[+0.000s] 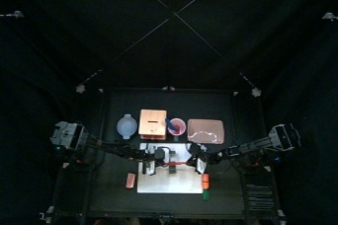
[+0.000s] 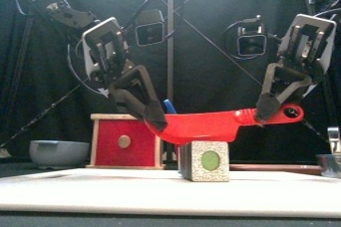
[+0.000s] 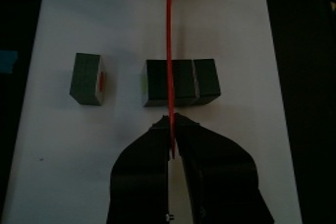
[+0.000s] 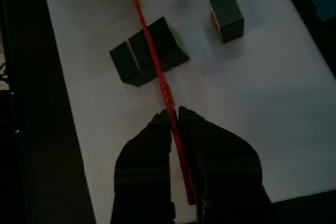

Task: Place sushi on board then cut the sushi with the knife then place the pieces on the plate
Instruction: Cut the sushi into 4 pieces

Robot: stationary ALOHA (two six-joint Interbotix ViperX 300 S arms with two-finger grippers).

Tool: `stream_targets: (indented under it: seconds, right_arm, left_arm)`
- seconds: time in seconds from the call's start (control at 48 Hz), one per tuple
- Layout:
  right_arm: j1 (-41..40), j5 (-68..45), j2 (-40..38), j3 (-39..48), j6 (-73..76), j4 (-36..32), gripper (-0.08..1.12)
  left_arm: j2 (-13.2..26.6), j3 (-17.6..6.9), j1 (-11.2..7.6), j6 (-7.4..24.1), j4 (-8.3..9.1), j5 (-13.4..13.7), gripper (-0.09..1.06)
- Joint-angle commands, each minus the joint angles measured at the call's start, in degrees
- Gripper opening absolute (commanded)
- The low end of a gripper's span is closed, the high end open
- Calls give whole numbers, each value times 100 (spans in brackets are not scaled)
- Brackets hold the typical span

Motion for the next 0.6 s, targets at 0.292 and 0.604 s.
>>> stream_targets:
  seconds: [0.292, 0.604]
  right_arm:
    - [-53, 44, -9, -105, 26, 0, 34]
    - [-114, 97, 9, -114, 18, -114, 34]
  left_arm:
    - [-18, -53, -158, -9, -18, 26, 45]
    - [18, -53, -149, -9, -44, 26, 45]
